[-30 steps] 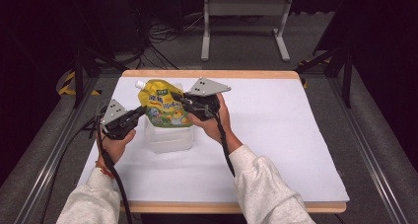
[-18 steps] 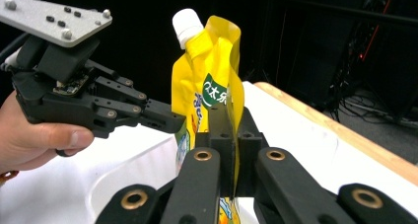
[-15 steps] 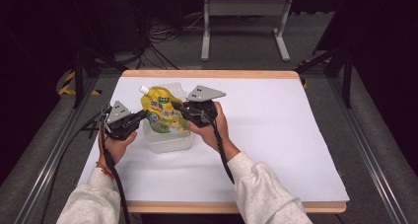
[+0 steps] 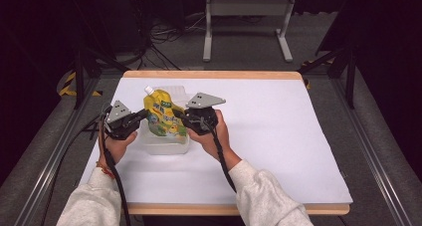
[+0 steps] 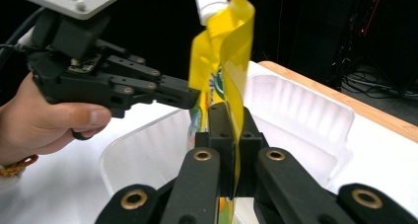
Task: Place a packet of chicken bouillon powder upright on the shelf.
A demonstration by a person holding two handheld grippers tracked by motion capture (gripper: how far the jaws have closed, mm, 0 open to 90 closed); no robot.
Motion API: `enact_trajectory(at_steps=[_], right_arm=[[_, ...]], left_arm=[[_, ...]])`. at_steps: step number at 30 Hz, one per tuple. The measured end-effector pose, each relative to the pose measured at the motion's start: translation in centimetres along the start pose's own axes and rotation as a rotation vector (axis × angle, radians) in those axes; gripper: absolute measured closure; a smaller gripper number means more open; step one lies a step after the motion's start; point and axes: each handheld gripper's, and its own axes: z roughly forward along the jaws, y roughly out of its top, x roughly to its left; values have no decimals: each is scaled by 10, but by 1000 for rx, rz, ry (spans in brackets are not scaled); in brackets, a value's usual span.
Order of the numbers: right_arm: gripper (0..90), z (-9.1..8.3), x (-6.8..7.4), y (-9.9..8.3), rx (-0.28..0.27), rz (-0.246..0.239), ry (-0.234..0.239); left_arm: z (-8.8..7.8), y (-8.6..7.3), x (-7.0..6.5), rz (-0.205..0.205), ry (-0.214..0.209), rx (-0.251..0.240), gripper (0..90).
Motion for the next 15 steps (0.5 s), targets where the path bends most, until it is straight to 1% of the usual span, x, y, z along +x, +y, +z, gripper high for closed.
enact_trajectory(at_steps=[2,5,7,8,9,11,12,13,15], right_arm=[[899,0,-5,0,3,1,-9],[899,-1,-7,-1,4,-3,-15],[898,-1,-10,-1,1,12,-12],[898,-1,-11,-1,1,9,-13],[896,-1,-11,-1,4,-4,-22],[895,-2,-10,0,7,-7,-25],[894,-2,-11,0,9,-9,-26],[894,-2,-11,0,9,-9,-26],[890,-2,-11,0,9,-14,-29]], left_arm=[[-1,-1,0,1,-5,-1,898],[-2,-1,0,-2,-6,3,897],[-2,-2,0,-9,-8,4,896],[-2,-2,0,-8,-9,3,896],[-2,-2,0,-9,-10,3,893],[-3,-3,1,-12,-10,3,891],[-3,-3,1,-22,-11,0,887],[-3,-3,1,-15,-11,3,887],[-4,-4,1,-21,-9,5,877]])
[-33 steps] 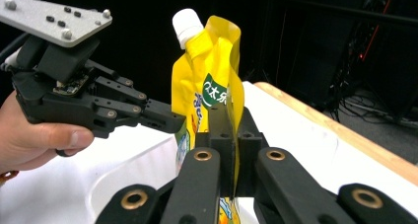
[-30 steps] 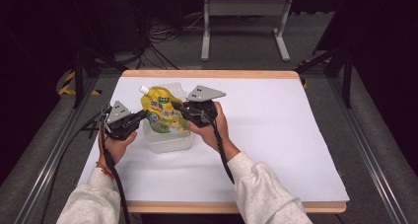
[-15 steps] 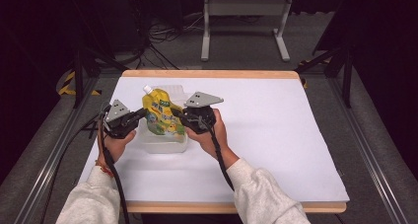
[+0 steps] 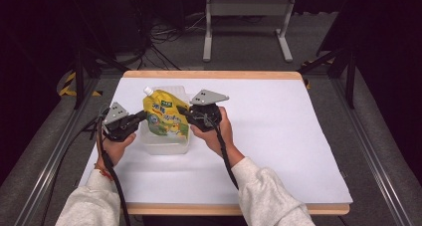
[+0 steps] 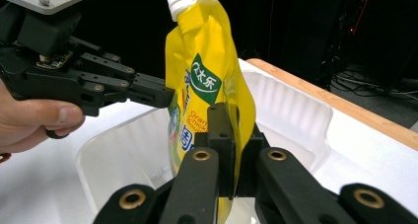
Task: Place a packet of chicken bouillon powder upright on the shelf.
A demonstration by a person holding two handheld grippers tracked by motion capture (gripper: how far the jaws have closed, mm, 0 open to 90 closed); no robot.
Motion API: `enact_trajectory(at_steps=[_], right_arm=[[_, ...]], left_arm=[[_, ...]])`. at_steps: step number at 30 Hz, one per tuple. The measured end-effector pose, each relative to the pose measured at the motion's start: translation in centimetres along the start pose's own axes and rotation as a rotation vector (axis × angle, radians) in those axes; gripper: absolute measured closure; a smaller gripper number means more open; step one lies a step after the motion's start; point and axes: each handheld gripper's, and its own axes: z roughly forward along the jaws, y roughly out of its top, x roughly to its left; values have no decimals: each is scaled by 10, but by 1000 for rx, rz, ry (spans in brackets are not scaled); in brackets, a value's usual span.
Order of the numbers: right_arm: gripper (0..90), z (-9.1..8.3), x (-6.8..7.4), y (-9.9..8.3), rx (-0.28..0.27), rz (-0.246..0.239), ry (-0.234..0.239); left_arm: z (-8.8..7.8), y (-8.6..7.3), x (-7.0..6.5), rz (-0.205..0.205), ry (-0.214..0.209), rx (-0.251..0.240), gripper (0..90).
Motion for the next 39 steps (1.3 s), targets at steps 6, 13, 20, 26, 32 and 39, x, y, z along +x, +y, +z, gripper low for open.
enact_trajectory(at_steps=[6,13,20,26,32,39], right_arm=[[883,-1,0,-1,-2,-6,2],[848,-2,-1,0,5,-21,-4],[783,-7,-2,2,8,-37,-24],[776,-12,-3,3,10,-52,-34],[776,-20,-4,3,12,-64,-48],[776,-34,-4,3,6,-96,-61]], left_arm=[[-1,-1,-1,7,12,9,864],[-3,-1,-3,12,16,9,838],[-5,2,-10,29,27,0,752],[-11,5,-17,49,28,-8,721],[-16,7,-25,64,24,-18,697],[-23,10,-37,81,27,-36,646]])
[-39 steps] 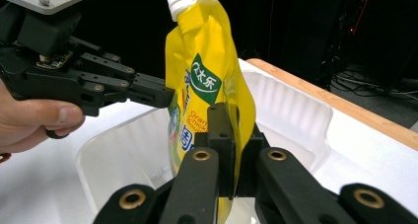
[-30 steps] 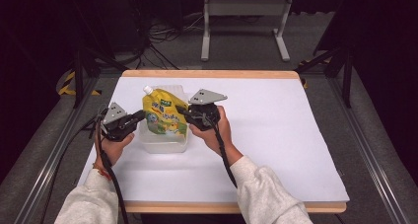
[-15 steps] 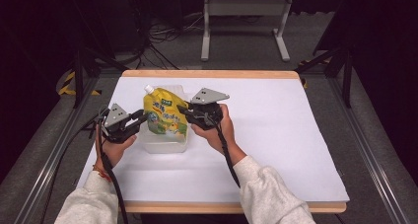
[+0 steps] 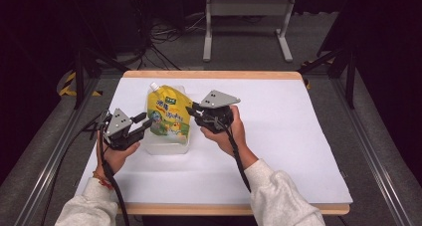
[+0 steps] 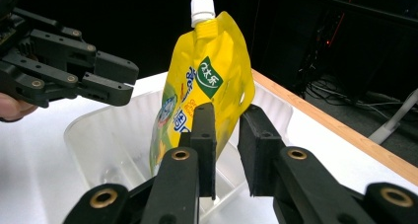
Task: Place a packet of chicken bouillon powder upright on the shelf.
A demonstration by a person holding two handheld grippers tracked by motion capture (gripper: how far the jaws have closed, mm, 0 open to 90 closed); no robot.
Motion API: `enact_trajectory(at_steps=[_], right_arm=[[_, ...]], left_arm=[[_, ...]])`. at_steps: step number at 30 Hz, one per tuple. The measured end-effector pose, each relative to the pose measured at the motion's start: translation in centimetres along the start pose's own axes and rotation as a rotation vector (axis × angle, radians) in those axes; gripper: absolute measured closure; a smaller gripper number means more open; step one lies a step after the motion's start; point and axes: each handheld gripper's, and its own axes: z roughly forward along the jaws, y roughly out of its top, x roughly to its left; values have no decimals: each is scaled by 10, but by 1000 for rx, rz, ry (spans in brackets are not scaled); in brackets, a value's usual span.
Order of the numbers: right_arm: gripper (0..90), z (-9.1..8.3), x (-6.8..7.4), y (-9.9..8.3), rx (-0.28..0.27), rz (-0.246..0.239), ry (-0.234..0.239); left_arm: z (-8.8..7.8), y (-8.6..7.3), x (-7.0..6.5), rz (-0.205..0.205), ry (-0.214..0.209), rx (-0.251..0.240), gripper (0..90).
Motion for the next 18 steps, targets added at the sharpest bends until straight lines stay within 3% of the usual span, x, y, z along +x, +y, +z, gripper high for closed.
enact_trajectory(at_steps=[7,18], right_arm=[[776,-12,-1,-4,1,-14,-16],[748,-35,0,-10,49,-103,-47]], left_arm=[[-6,0,-8,16,4,-3,596],[-11,2,-32,60,19,-5,404]])
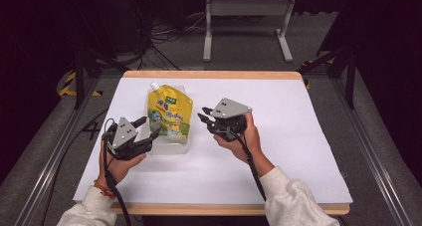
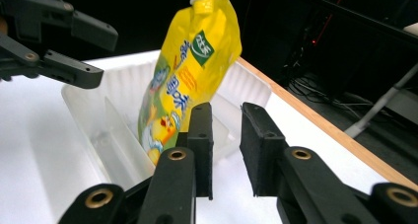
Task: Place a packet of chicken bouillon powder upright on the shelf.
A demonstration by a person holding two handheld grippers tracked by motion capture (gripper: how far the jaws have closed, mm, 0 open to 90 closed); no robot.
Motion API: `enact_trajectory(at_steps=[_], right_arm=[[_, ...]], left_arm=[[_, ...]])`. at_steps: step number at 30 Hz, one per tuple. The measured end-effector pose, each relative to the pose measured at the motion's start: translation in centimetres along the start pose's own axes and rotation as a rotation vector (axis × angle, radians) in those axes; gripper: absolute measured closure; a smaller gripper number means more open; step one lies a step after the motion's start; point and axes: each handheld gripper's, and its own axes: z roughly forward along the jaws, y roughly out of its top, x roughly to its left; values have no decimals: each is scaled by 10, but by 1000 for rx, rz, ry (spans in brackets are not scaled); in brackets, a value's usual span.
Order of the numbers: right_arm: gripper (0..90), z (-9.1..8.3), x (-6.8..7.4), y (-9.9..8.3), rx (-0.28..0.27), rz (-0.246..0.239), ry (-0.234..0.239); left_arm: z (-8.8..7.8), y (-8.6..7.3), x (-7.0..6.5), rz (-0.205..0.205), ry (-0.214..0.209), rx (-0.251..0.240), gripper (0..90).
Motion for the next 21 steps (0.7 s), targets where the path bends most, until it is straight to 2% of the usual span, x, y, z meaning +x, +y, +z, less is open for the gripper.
enact_trajectory(at_steps=[4,8,16,21], right_arm=[[718,-6,-1,-5,25,-30,-13],[687,-13,-3,-10,52,-40,-19],[595,-30,-9,-22,84,-59,-53],[572,-41,-14,-31,101,-60,-56]], left_arm=[[2,3,-9,28,10,9,364],[4,4,-15,21,-11,14,324],[0,5,-27,41,-48,15,277],[-3,5,-38,60,-78,14,277]])
